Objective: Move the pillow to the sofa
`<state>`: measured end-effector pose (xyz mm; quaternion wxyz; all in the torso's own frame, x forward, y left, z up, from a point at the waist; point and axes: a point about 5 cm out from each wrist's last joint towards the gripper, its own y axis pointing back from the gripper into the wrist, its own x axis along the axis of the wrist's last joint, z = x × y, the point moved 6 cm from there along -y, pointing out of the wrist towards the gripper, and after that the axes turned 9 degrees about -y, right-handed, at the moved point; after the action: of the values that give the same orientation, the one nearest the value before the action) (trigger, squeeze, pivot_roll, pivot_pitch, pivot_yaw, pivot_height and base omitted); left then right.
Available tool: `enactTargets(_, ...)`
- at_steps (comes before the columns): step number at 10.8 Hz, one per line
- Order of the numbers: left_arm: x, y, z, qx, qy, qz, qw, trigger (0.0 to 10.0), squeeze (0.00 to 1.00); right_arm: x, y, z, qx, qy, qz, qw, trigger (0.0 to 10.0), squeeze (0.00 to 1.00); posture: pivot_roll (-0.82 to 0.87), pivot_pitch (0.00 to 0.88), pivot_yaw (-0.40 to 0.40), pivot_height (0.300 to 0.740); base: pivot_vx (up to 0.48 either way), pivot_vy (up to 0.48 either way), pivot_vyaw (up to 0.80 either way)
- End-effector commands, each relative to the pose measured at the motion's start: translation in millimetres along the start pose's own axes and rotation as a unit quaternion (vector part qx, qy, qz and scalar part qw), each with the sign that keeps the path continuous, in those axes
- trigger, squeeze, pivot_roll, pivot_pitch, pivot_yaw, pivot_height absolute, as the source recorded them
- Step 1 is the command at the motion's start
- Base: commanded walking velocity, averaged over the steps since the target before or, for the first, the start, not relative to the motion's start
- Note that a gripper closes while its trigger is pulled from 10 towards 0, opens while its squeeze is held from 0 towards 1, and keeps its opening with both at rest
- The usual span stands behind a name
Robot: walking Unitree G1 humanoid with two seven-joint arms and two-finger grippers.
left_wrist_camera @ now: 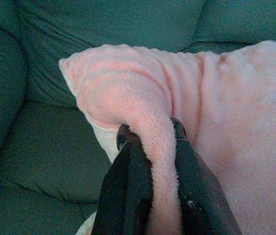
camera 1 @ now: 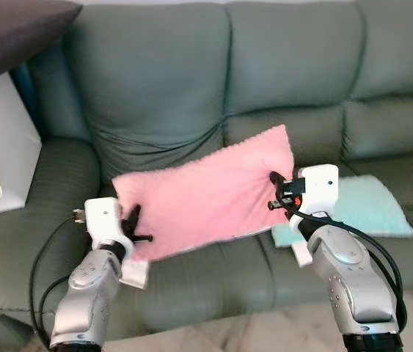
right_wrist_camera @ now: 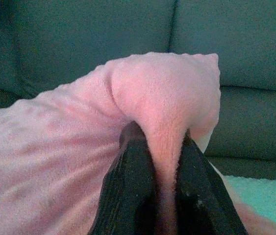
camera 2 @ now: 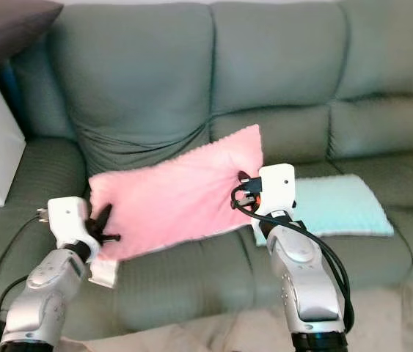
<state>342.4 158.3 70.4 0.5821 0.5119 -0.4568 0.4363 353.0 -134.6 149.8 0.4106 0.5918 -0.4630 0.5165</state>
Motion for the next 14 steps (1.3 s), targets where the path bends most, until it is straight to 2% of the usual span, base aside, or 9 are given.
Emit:
enactTargets(1, 1, -0.7, 2.5, 0.008, -0.012, 0.004, 1.000, 10.0, 0.00, 11, 3.4, 4.3, -0.004, 0.003, 0.021, 1.000, 10.0, 0.00, -0.20, 0.070, -0.011, 0.740, 0.000, 0.000, 0.00)
enactTargets(3, 4, -0.9, -8.8, 0.052, -0.021, 0.010, 0.998, 10.0, 0.00, 10, 3.9, 1.8, 0.003, 0.010, 0.020, 1.000, 10.0, 0.00, -0.20, 0.073, -0.016, 0.740, 0.000, 0.000, 0.00)
enactTargets(8, 4, 0.5, -9.6, 0.044, -0.036, 0.021, 0.998, 10.0, 0.00, 13, 1.6, -0.3, 0.011, 0.015, 0.025, 1.000, 10.0, 0.00, -0.19, 0.063, -0.022, 0.740, 0.000, 0.000, 0.80)
enactTargets(12, 5, -0.5, -12.9, 0.046, -0.050, 0.022, 0.997, 10.0, 0.00, 12, 2.3, -1.1, 0.007, 0.008, 0.027, 1.000, 10.0, 0.00, -0.19, 0.070, -0.018, 0.740, 0.000, 0.000, 0.00)
enactTargets(14, 4, -0.8, -8.8, 0.033, -0.046, 0.025, 0.998, 10.0, 0.00, 11, 3.1, -0.7, 0.004, 0.008, 0.026, 1.000, 10.0, 0.00, -0.19, 0.076, -0.014, 0.740, 0.000, 0.000, 0.00)
